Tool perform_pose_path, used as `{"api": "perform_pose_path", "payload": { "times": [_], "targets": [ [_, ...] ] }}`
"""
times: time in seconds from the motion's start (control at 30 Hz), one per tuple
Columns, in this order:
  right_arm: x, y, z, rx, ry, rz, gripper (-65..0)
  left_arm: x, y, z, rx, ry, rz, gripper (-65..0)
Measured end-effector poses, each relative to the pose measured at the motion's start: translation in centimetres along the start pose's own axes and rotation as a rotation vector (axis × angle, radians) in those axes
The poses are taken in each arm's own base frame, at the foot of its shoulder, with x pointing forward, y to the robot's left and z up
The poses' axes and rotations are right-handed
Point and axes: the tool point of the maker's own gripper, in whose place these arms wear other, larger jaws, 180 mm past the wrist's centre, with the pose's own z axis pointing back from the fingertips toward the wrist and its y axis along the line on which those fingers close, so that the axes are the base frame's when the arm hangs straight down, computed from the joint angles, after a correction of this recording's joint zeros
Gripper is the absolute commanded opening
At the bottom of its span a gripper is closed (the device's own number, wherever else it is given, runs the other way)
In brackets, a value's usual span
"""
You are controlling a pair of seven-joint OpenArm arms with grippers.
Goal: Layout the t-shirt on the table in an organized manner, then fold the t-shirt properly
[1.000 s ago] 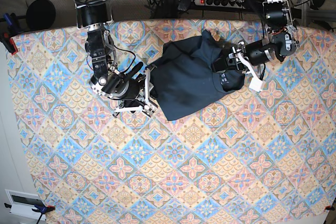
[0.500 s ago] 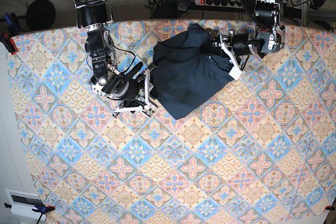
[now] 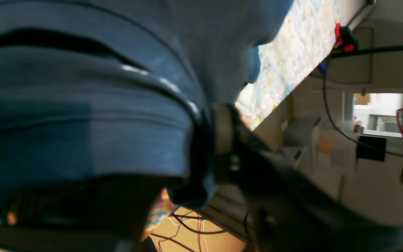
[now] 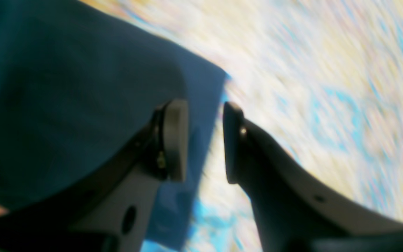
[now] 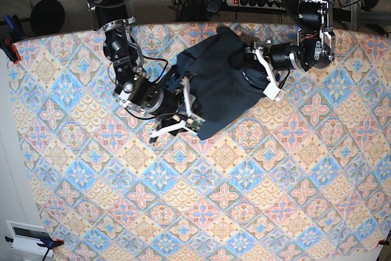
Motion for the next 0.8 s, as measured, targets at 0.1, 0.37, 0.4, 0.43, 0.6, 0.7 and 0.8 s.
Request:
{"api": "perform_pose_path", "payload": {
  "times": [0.1, 0.37, 0.4, 0.43, 0.6, 0.7, 0.8],
  "targets": [
    [0.3, 2.6, -0.9, 0.072, 0.006, 0.041, -48.5, -0.7, 0.3, 0.3, 0.012, 0.042, -0.005, -39.4],
    [-5.9, 5.6, -3.5, 0.195, 0.173, 0.008, -48.6, -0.9, 1.3, 1.2, 0.044, 0.066, -0.02, -31.3],
    [-6.4, 5.5, -3.4, 0.199, 0.179, 0.002, -48.6, -1.0, 1.5, 1.5, 0.052, 0.072, -0.026, -31.3],
    [-6.8, 5.3, -3.3, 0.198, 0.182, 0.002, -48.6, -0.9, 1.8, 1.7, 0.06, 0.074, -0.028, -31.6],
    [-8.3, 4.6, -2.6, 0.191, 0.206, 0.01, -48.8, -0.8, 2.5, 2.7, 0.081, 0.086, -0.041, -31.7],
    [-8.9, 3.7, -1.7, 0.162, 0.235, 0.049, -52.5, -1.0, 1.7, 3.5, 0.024, 0.07, -0.015, -31.8],
    [-7.2, 2.2, -0.5, 0.103, 0.2, 0.09, -55.8, -1.3, -0.1, 3.8, -0.026, 0.062, -0.029, -31.8]
  ]
}}
